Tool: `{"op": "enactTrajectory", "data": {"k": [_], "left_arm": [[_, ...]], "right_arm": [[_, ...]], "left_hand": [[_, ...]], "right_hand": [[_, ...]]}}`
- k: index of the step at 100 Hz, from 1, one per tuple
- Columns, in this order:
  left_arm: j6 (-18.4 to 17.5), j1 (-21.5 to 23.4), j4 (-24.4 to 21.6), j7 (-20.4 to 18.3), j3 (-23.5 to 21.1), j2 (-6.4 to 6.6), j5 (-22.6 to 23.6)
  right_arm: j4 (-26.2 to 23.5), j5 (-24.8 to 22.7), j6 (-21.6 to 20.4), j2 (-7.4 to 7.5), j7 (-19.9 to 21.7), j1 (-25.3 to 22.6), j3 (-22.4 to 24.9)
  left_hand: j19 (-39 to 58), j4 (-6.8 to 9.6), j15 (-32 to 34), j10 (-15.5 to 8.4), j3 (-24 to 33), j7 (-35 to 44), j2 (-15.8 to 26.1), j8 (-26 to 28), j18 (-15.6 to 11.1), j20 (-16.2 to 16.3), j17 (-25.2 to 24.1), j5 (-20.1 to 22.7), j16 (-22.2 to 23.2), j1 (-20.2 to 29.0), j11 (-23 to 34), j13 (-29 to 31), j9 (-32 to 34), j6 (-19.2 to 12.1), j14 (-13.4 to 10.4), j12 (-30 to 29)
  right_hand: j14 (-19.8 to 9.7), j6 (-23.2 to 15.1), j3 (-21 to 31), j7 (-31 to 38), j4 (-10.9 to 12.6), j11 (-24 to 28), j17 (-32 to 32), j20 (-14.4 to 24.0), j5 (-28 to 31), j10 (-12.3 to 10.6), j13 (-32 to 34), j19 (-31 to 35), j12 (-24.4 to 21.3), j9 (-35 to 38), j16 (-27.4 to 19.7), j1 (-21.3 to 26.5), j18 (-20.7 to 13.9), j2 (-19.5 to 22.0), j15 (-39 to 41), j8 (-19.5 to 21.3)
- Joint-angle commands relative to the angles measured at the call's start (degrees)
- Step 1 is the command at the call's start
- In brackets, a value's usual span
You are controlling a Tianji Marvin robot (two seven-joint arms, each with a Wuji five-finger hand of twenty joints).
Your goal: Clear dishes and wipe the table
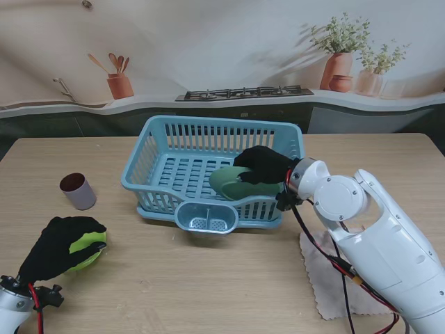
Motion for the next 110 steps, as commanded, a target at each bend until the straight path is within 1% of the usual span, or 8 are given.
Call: {"op": "enactTrajectory", "data": {"k": [1, 15, 35, 58, 74, 85, 95, 110], "left_arm": [[0.2, -0.1, -0.1, -0.9, 0.1, 0.11, -0.2], [0.2, -0.2, -0.1, -1.1, 0.1, 0.15, -0.3], [0.2, -0.3, 0.0, -1.1, 0.2, 0.16, -0.4], [0.3, -0.3, 0.0, -1.1, 0.2, 0.16, -0.4], [0.2, -0.3, 0.0, -1.0, 0.2, 0.14, -0.3], [0.1, -0.3, 0.0, -0.9, 0.1, 0.12, -0.2], [0.1, -0.3, 0.0, -0.9, 0.1, 0.13, -0.2], [0.2, -0.2, -0.1, -1.2, 0.2, 0.17, -0.4]], "right_arm": [[0.2, -0.6, 0.5, 0.00, 1.3, 0.5, -0.3], [0.8, -1.6, 1.6, 0.28, 2.6, 1.5, -1.2], [1.1, -2.7, 3.0, 0.79, 4.9, 2.5, -2.1], [1.1, -3.8, 2.5, 1.38, 7.0, 2.5, -2.0], [0.9, -4.2, 0.9, 1.65, 7.8, 2.2, -1.4], [0.4, -4.1, 0.1, 1.70, 7.9, 1.7, -0.6], [-0.2, -3.9, -0.7, 1.78, 8.0, 1.2, 0.2], [-0.7, -4.1, -1.9, 1.85, 8.0, 0.6, 1.1]], "left_hand": [[-1.0, -1.18, -0.2, -0.1, -1.1, -0.4, 2.0, -0.1, -0.2, -0.9, -0.9, 0.6, 0.5, 0.7, -0.6, 0.3, 0.5, -0.8, -0.2, -0.2], [-1.0, -1.18, -0.2, -0.2, -1.0, -0.4, 2.0, -0.1, -0.2, -0.9, -0.9, 0.6, 0.5, 0.7, -0.6, 0.3, 0.5, -0.9, -0.2, -0.2], [-1.0, -1.19, -0.2, -0.2, -1.0, -0.3, 2.0, -0.1, -0.2, -0.9, -0.9, 0.6, 0.5, 0.7, -0.6, 0.4, 0.6, -0.9, -0.2, -0.2], [-1.0, -1.21, -0.2, -0.1, -0.9, -0.3, 2.0, -0.1, -0.1, -0.9, -0.9, 0.6, 0.5, 0.7, -0.6, 0.3, 0.5, -0.9, -0.3, -0.2], [-1.0, -1.22, -0.2, -0.2, -0.9, -0.3, 2.0, -0.1, -0.1, -0.9, -0.9, 0.6, 0.5, 0.8, -0.6, 0.3, 0.5, -0.9, -0.2, -0.2], [-1.0, -1.23, -0.2, -0.2, -0.9, -0.2, 1.9, -0.1, -0.1, -0.9, -0.9, 0.6, 0.5, 0.9, -0.6, 0.4, 0.6, -1.0, -0.3, -0.2], [-1.0, -1.24, -0.2, -0.1, -1.0, -0.2, 1.9, -0.1, -0.2, -0.9, -0.9, 0.6, 0.5, 0.9, -0.6, 0.4, 0.6, -0.9, -0.3, -0.2], [-0.9, -1.24, -0.2, -0.2, -1.0, -0.2, 1.9, -0.1, -0.2, -0.9, -0.9, 0.6, 0.5, 1.0, -0.6, 0.4, 0.6, -1.0, -0.3, -0.2]], "right_hand": [[0.7, -10.0, 5.5, 6.8, 1.9, 1.2, 0.5, 3.1, 5.7, -2.2, 1.7, 6.3, 0.4, 2.0, 3.1, 10.5, -4.2, 4.3, 7.0, 0.7], [1.0, -9.4, 5.6, 3.7, 2.5, -4.1, -1.1, 0.8, 5.5, -2.8, 0.9, 0.6, -2.9, 2.0, -0.5, 10.1, -2.5, 4.3, 0.4, -4.1], [-0.4, -8.7, 5.6, 0.5, 4.2, -10.0, -6.9, -4.2, 3.1, -4.0, -2.2, -5.6, -5.1, -0.3, -5.0, 7.5, -2.6, 4.9, -8.1, -9.3], [-2.1, -7.3, 7.0, 0.3, 6.4, -12.0, -14.8, -6.2, -2.4, -4.8, -8.3, -8.9, -5.9, -5.9, -6.8, 0.7, -4.3, 1.7, -12.2, -13.3], [-3.3, -7.0, 3.8, 0.0, 6.9, -12.3, -18.7, -6.8, -5.5, -5.5, -11.5, -11.2, -6.4, -9.4, -7.6, -3.8, -5.5, -0.1, -14.2, -14.9], [-4.0, -7.1, -0.9, -1.0, 6.8, -12.7, -20.9, -6.9, -6.5, -5.9, -13.3, -12.7, -6.9, -10.8, -8.0, -6.1, -5.8, 0.1, -15.3, -15.2], [-4.7, -7.5, -5.0, -4.7, 8.1, -13.2, -22.7, -6.7, -6.1, -6.5, -14.4, -14.4, -7.3, -11.7, -8.2, -7.8, -5.9, 0.8, -16.6, -13.4], [-5.4, -7.9, -6.0, -10.5, 10.0, -14.0, -24.5, -6.1, -5.0, -7.1, -15.4, -16.4, -7.5, -12.4, -8.4, -10.9, -5.8, 1.1, -18.0, -8.9]]}}
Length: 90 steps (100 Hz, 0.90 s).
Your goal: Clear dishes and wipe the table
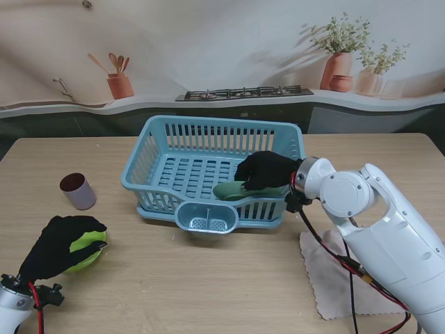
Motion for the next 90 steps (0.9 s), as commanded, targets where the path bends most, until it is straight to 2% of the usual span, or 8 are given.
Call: {"op": "enactTrajectory", "data": {"k": [1, 23, 29, 44, 90], "left_arm": [[0.1, 0.1, -0.2, -0.9, 0.1, 0.06, -0.2], [0.1, 0.1, -0.1, -0.9, 0.1, 0.06, -0.2], [0.1, 0.0, -0.1, -0.9, 0.1, 0.07, -0.2], [0.1, 0.0, -0.2, -1.1, 0.1, 0.09, -0.3], [-0.1, 0.0, 0.0, -0.6, 0.0, 0.06, 0.3]], "right_arm": [[-0.7, -0.2, -0.6, 0.25, 0.7, -0.4, 0.3], [-1.5, 0.4, -1.1, 0.23, 0.5, -1.5, 1.7], [-1.7, 0.4, -1.6, 0.24, 0.3, -1.9, 2.2], [-2.4, 0.5, -2.7, 0.25, 0.0, -3.2, 4.0], [-3.9, 0.1, -11.1, -0.35, -5.6, -9.2, 11.6]], "left_hand": [[-0.9, -1.24, -0.2, -0.2, -1.0, -0.2, 1.9, -0.1, -0.2, -0.9, -0.6, 0.6, 0.5, 1.0, -0.6, 0.4, 0.6, -1.0, -0.3, -0.2], [-0.9, -1.25, -0.2, -0.2, -1.0, -0.1, 1.9, -0.1, -0.2, -0.8, -0.6, 0.5, 0.5, 1.0, -0.6, 0.4, 0.6, -1.0, -0.3, -0.2], [-0.9, -1.26, -0.2, -0.2, -1.1, -0.1, 1.9, 0.0, -0.2, -0.8, -0.6, 0.6, 0.5, 1.0, -0.6, 0.3, 0.6, -1.0, -0.3, -0.2], [-0.9, -1.24, -0.2, -0.2, -1.1, -0.1, 2.0, -0.1, -0.2, -0.8, -0.6, 0.5, 0.5, 1.1, -0.5, 0.4, 0.6, -1.0, -0.3, -0.2], [-0.8, -1.24, -0.2, -0.2, -1.2, 0.0, 1.9, 0.0, -0.2, -0.8, -0.7, 0.5, 0.6, 1.2, -0.5, 0.5, 0.7, -1.1, -0.3, -0.2]], "right_hand": [[-1.2, -1.4, -0.2, -1.5, 3.1, -0.8, -1.0, 0.5, 0.5, -1.1, -0.9, -0.5, -0.8, -1.7, -0.4, -1.7, -1.2, 0.6, -0.7, 1.4], [-1.3, -1.5, 0.0, -2.4, 4.1, -0.8, -1.5, 0.7, 0.9, -1.2, -1.1, -0.9, -0.8, -1.6, -0.3, -3.3, -1.2, 0.8, -0.8, 2.4], [-1.5, -1.7, 0.5, -3.1, 5.1, -0.8, -1.6, 1.0, 1.1, -1.3, -1.0, -1.0, -0.7, -1.5, -0.1, -4.5, -1.1, 0.5, -0.6, 3.5], [-1.8, -2.2, 0.5, -3.7, 5.2, -1.0, -2.0, 1.1, 0.6, -1.7, -1.5, -1.3, -0.6, -1.9, 0.0, -6.2, -1.3, -0.2, -0.8, 4.4], [-3.1, -3.5, -0.9, -3.7, 4.9, 0.5, -1.7, 1.7, -0.2, -3.0, -2.4, 0.2, 0.3, -2.6, 0.9, -5.8, -3.4, 2.2, 1.3, 7.2]]}}
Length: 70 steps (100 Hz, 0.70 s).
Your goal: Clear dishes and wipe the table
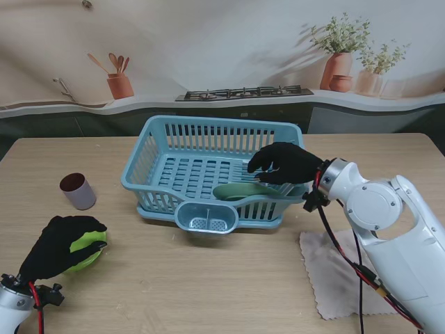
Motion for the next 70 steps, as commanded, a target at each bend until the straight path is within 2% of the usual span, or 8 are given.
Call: {"op": "enactTrajectory", "data": {"k": [1, 20, 22, 30, 32, 48, 51, 70], "left_arm": [[-0.1, 0.1, -0.1, -0.6, 0.0, 0.02, 0.1], [-0.1, 0.1, -0.1, -0.5, 0.0, 0.02, 0.2], [-0.1, 0.1, -0.1, -0.5, 0.0, 0.02, 0.2], [0.0, 0.1, -0.2, -0.5, 0.0, 0.02, 0.2], [0.0, 0.1, -0.2, -0.5, 0.0, 0.02, 0.2], [0.0, 0.1, -0.2, -0.3, 0.1, 0.00, 0.3], [0.0, 0.1, -0.2, -0.3, 0.1, 0.00, 0.3], [0.1, 0.2, -0.2, 0.0, 0.0, -0.03, 0.5]], "right_arm": [[-0.5, -0.4, -1.2, 0.03, -0.4, -0.9, 0.8], [-0.5, -1.5, -5.3, -0.38, -3.8, -3.0, 3.9], [-0.4, -1.7, -5.8, -0.43, -4.2, -3.2, 4.2], [-0.3, -2.6, -7.5, -0.60, -5.8, -4.0, 5.5], [-0.2, -2.8, -7.9, -0.65, -6.2, -4.2, 5.9], [0.4, -4.7, -11.6, -1.00, -9.3, -5.8, 8.6], [0.6, -5.2, -12.4, -1.08, -10.0, -6.0, 9.0], [1.9, -7.9, -16.1, -1.69, -14.7, -7.6, 11.9]], "left_hand": [[-0.8, -1.25, -0.1, -0.2, -1.2, 0.0, 1.9, 0.0, -0.2, -0.8, -0.6, 0.5, 0.6, 1.2, -0.5, 0.5, 0.7, -1.1, -0.3, -0.2], [-0.8, -1.23, -0.2, -0.2, -1.3, 0.0, 1.9, -0.1, -0.2, -0.8, -0.7, 0.4, 0.6, 1.2, -0.6, 0.4, 0.6, -1.0, -0.3, -0.2], [-0.8, -1.23, -0.2, -0.3, -1.3, 0.1, 1.9, 0.0, -0.2, -0.8, -0.7, 0.5, 0.6, 1.2, -0.6, 0.4, 0.6, -1.0, -0.3, -0.2], [-0.8, -1.22, -0.2, -0.2, -1.3, 0.1, 1.9, 0.0, -0.2, -0.8, -0.7, 0.5, 0.6, 1.2, -0.6, 0.4, 0.6, -1.0, -0.3, -0.2], [-0.8, -1.23, -0.2, -0.3, -1.3, 0.1, 1.9, -0.1, -0.2, -0.8, -0.7, 0.5, 0.6, 1.2, -0.5, 0.4, 0.7, -1.0, -0.3, -0.2], [-0.8, -1.22, -0.2, -0.3, -1.4, 0.1, 1.9, -0.1, -0.2, -0.8, -0.7, 0.4, 0.6, 1.2, -0.6, 0.5, 0.6, -1.1, -0.4, -0.2], [-0.8, -1.21, -0.2, -0.2, -1.3, 0.1, 1.9, -0.1, -0.2, -0.8, -0.7, 0.4, 0.6, 1.3, -0.6, 0.4, 0.6, -1.0, -0.3, -0.2], [-0.8, -1.21, -0.2, -0.3, -1.4, 0.1, 1.9, -0.1, -0.1, -0.8, -0.7, 0.5, 0.6, 1.2, -0.6, 0.4, 0.7, -1.1, -0.4, -0.2]], "right_hand": [[-1.7, -1.5, -0.9, -0.3, 1.3, 1.0, -0.3, 0.9, -0.7, -1.3, -1.1, 1.5, 0.6, -1.3, 0.7, -1.0, -2.4, 1.8, 1.3, 0.8], [-2.2, -2.1, -3.6, 2.2, -1.8, 3.0, 0.3, 1.1, -2.5, -1.8, -1.5, 3.4, 1.1, -2.1, 1.1, 2.1, -3.3, 3.6, 3.2, 0.4], [-2.2, -2.1, -3.9, 4.6, -1.9, 3.3, 0.4, 0.9, -3.3, -1.7, -1.6, 3.6, 1.0, -2.2, 0.9, 2.5, -3.7, 3.7, 3.6, -1.6], [-2.3, -2.3, -4.7, 7.7, -2.9, 4.2, 0.7, 1.0, -4.8, -1.8, -1.6, 4.3, 1.2, -2.5, 1.2, 3.7, -3.8, 4.2, 4.5, -2.5], [-2.3, -2.3, -5.1, 9.9, -3.0, 4.5, 0.7, 0.9, -5.5, -1.8, -1.7, 4.5, 1.1, -2.5, 1.2, 4.1, -3.9, 4.4, 4.8, -4.6], [-2.5, -2.7, -7.2, 17.3, -4.5, 6.4, 1.5, 1.2, -8.3, -1.9, -1.5, 6.1, 1.6, -2.7, 1.7, 7.4, -4.7, 6.1, 6.8, -8.1], [-2.5, -2.7, -7.4, 19.6, -4.6, 7.0, 1.7, 1.1, -9.0, -1.9, -1.5, 6.5, 1.7, -2.7, 1.8, 7.9, -5.0, 6.5, 7.4, -10.0], [-2.6, -2.7, -8.7, 24.5, -5.2, 9.1, 2.0, 1.1, -11.6, -1.9, -2.6, 7.9, 2.1, -3.9, 2.5, 10.4, -6.7, 10.2, 9.4, -11.7]]}}
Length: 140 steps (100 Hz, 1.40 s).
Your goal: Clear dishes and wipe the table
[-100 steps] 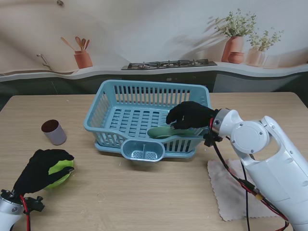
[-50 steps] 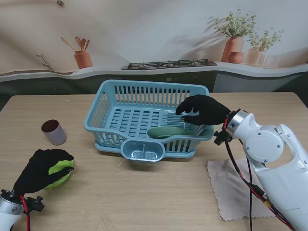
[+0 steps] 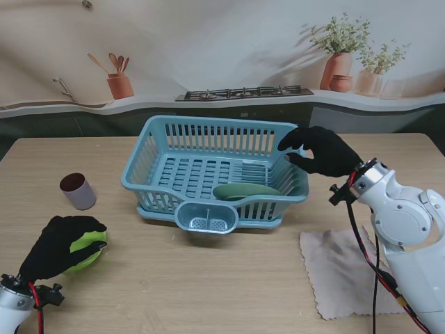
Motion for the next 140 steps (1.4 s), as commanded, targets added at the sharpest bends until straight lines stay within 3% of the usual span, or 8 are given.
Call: {"op": "enactTrajectory", "data": {"k": [1, 26, 57, 140], "left_arm": [[0.0, 0.2, -0.3, -0.5, 0.0, -0.03, 0.1], [0.0, 0.2, -0.3, -0.2, 0.0, -0.07, 0.3], [-0.2, 0.4, -0.3, 0.2, -0.1, -0.14, 0.6], [0.0, 0.7, -0.6, 0.5, -0.2, -0.18, 0.9]], "right_arm": [[0.6, -0.2, -0.4, -0.14, 0.1, -1.0, 0.9], [2.4, -3.8, -3.7, -1.02, -5.9, -3.1, 4.3], [5.4, -8.6, -4.2, -2.10, -13.2, -6.1, 6.1], [15.2, -16.2, 4.5, -2.78, -23.2, -8.8, 1.2]], "left_hand": [[-0.8, -1.20, -0.2, -0.3, -1.4, 0.1, 2.0, -0.1, -0.1, -0.8, -0.7, 0.5, 0.6, 1.3, -0.6, 0.4, 0.6, -1.1, -0.4, -0.2], [-0.8, -1.20, -0.2, -0.2, -1.4, 0.1, 1.9, -0.1, -0.1, -0.8, -0.7, 0.4, 0.6, 1.3, -0.6, 0.5, 0.6, -1.0, -0.4, -0.2], [-0.8, -1.19, -0.2, -0.4, -1.5, 0.1, 2.0, -0.1, -0.2, -0.8, -0.7, 0.4, 0.6, 1.3, -0.6, 0.5, 0.7, -1.1, -0.3, -0.2], [-0.8, -1.19, -0.2, -0.2, -1.6, 0.2, 1.9, 0.0, -0.1, -0.8, -0.7, 0.5, 0.6, 1.4, -0.6, 0.4, 0.7, -1.1, -0.3, -0.2]], "right_hand": [[-1.3, -0.7, -1.2, 2.4, -2.4, 1.7, 0.2, 0.6, -2.3, -0.6, -1.5, 1.8, 0.6, -1.9, 1.1, 3.3, -2.4, 2.7, 1.6, -1.7], [-1.3, -0.7, -1.8, 5.7, -2.4, 3.3, 0.4, 0.5, -4.0, -0.5, -2.1, 2.7, 1.1, -2.8, 1.8, 4.5, -3.2, 4.3, 3.1, -2.9], [-1.4, -0.2, -1.4, 6.8, -2.4, 4.1, -0.5, 0.3, -5.3, -0.3, -3.5, 2.8, 1.3, -4.3, 2.0, 5.5, -3.2, 5.5, 3.5, -3.7], [-2.3, 1.7, -1.0, 0.4, -1.3, 1.6, -4.6, -2.4, -7.2, -0.4, -8.1, -1.6, 0.1, -9.8, -0.3, 2.2, -3.6, 4.9, -2.0, -5.1]]}}
